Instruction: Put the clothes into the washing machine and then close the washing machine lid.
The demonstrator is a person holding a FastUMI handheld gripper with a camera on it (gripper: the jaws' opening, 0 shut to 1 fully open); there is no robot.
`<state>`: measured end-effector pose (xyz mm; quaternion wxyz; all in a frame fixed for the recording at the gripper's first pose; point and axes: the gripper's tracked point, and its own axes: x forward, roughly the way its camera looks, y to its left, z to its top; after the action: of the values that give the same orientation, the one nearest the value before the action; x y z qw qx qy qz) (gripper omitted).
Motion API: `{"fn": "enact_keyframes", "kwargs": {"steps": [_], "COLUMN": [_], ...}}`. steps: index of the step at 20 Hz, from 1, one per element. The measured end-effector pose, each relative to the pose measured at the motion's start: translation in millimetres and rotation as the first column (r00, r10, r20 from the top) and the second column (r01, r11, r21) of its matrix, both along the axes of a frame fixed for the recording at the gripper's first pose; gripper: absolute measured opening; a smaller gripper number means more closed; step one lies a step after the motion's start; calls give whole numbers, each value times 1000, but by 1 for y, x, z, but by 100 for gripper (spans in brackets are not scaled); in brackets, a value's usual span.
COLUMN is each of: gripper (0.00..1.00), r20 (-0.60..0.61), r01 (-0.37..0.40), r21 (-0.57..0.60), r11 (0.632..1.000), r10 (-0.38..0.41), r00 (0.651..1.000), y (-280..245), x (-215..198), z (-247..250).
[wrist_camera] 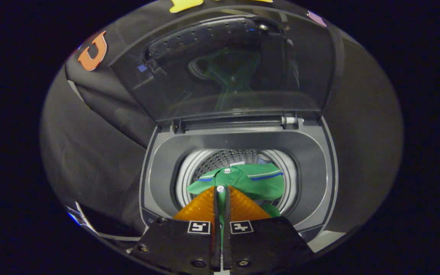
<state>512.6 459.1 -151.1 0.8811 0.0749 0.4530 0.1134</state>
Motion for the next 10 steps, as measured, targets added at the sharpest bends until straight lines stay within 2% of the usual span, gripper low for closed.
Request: {"fn": "enact_keyframes", "kwargs": {"steps": [4,10], "gripper": [6,6], "r20": [-45,-45], "r01": [5,9], "r21": [-10,-24], "r11": [1000,1000], "r10": [-6,-10], "r00": [999,999], "y": [1,0], "x": [-2,-1], "z": [-5,-5]}}
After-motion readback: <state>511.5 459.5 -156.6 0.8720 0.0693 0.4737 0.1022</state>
